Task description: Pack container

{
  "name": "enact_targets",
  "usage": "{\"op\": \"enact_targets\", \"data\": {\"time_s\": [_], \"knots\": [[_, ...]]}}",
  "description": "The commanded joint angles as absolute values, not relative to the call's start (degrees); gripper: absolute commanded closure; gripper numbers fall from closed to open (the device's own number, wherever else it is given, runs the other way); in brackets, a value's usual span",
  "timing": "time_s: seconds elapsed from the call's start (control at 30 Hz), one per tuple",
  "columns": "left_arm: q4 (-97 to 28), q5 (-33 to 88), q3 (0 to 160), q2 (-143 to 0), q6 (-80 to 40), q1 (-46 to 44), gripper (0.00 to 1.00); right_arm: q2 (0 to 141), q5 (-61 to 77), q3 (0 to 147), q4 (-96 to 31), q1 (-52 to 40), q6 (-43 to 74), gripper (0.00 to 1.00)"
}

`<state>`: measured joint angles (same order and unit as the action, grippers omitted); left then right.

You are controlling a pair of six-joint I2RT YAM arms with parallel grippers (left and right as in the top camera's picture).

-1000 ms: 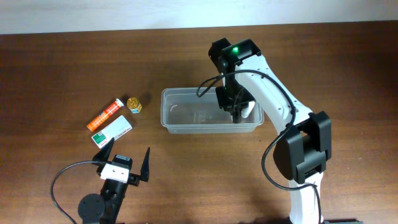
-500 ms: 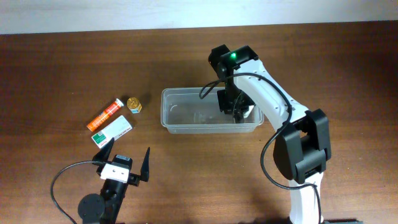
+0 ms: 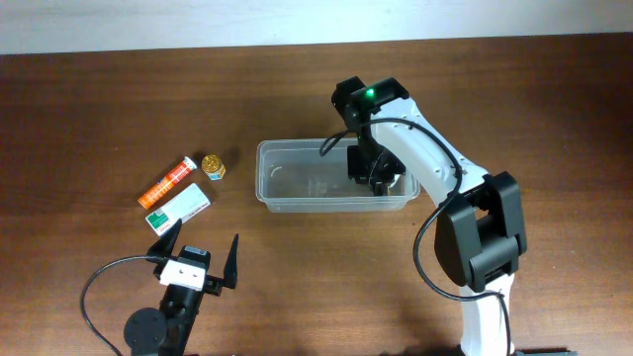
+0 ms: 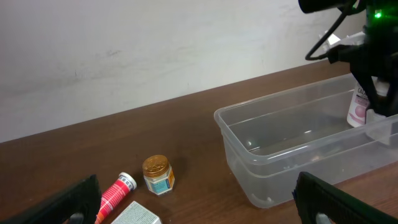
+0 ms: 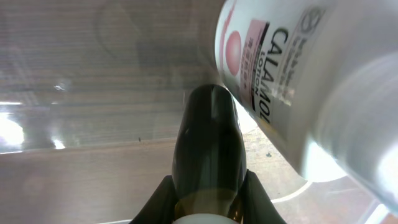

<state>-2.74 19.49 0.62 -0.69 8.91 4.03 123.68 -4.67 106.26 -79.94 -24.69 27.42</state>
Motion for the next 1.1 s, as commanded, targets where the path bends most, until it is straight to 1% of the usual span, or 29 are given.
{"op": "enact_targets", "data": {"time_s": [0.0, 0.37, 0.5, 0.63, 0.67, 0.73, 1.07], "knots": [[-3.14, 19.14, 0.54, -0.34, 8.62, 3.90, 0.01, 122.19, -4.99, 105.03, -79.61, -24.69, 29.45, 0.83], [-3.14, 19.11, 0.54, -0.34, 8.62, 3.90, 0.01, 122.19, -4.97, 104.88, -79.50, -24.71, 29.43, 0.82], [-3.14, 19.11, 0.54, -0.34, 8.60, 3.90, 0.01, 122.19, -4.97, 104.88, -79.55, -24.73, 29.39, 0.75], [-3.14, 19.11, 0.54, -0.34, 8.62, 3.90, 0.01, 122.19, -4.99, 104.88, -79.68, -24.73, 29.21, 0.74], [-3.14, 19.11, 0.54, -0.34, 8.60, 3.90, 0.01, 122.19, -4.99, 104.88, -79.66, -24.73, 29.21, 0.71], [-3.14, 19.11, 0.54, -0.34, 8.62, 3.90, 0.01, 122.19, -4.97, 104.88, -79.68, -24.73, 29.21, 0.70], [-3.14, 19.11, 0.54, -0.34, 8.62, 3.90, 0.01, 122.17, -4.99, 104.90, -80.31, -24.73, 28.93, 0.70]]}}
